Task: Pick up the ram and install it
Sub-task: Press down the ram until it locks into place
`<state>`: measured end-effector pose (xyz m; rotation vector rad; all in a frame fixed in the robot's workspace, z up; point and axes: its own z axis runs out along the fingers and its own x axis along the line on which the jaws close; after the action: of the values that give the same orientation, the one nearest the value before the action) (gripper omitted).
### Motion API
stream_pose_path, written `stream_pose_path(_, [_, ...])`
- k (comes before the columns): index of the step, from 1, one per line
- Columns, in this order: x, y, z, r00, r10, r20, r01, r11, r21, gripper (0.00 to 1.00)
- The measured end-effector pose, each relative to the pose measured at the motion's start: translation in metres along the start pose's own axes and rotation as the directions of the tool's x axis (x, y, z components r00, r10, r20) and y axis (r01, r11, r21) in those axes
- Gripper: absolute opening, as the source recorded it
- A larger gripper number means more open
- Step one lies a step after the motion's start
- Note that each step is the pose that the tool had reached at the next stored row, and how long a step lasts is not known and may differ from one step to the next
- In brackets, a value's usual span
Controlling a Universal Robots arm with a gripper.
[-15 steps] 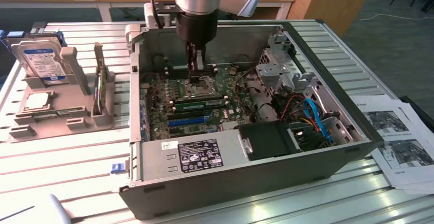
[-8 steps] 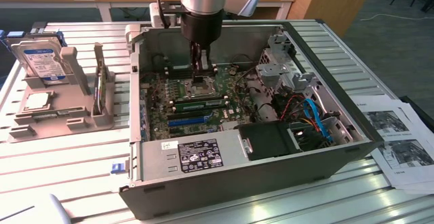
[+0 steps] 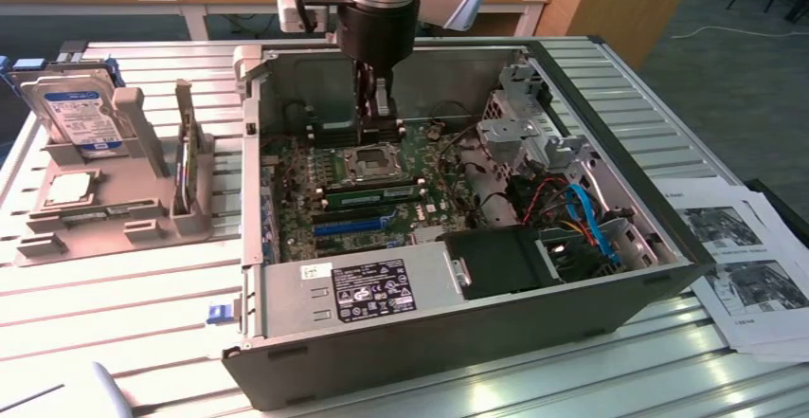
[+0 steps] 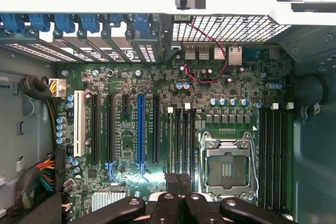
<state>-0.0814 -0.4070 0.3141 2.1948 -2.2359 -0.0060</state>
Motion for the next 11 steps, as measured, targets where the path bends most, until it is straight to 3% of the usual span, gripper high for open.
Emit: stream_pose_path(11, [0.0000,0.0000,0.0000,1.0000,0.000,0.0000,0.000,1.0000,0.0000,0.10])
